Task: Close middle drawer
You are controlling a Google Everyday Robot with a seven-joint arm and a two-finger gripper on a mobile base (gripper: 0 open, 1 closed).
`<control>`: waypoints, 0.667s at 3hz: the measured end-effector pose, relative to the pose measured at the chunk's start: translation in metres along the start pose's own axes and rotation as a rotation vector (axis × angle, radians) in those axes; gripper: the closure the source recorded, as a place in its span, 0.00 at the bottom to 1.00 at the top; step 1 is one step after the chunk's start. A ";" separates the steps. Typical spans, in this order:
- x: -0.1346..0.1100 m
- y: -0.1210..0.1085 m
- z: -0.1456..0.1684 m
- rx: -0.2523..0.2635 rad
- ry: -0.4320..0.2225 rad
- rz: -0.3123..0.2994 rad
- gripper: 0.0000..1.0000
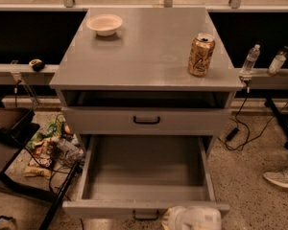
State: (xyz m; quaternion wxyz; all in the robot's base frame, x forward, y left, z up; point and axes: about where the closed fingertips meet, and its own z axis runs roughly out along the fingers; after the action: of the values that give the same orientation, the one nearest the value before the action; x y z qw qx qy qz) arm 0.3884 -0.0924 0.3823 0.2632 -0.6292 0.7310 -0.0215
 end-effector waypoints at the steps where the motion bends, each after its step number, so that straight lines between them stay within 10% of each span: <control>1: 0.000 -0.011 0.006 0.002 -0.002 -0.002 1.00; 2: 0.006 -0.069 0.033 0.007 0.004 -0.010 1.00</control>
Offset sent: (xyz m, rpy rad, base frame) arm 0.2719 -0.0418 -0.0160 -0.0381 -0.0273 0.0124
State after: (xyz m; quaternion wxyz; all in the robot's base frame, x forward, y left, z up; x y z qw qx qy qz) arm 0.4641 -0.1027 0.3770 0.2637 -0.6321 0.7282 -0.0266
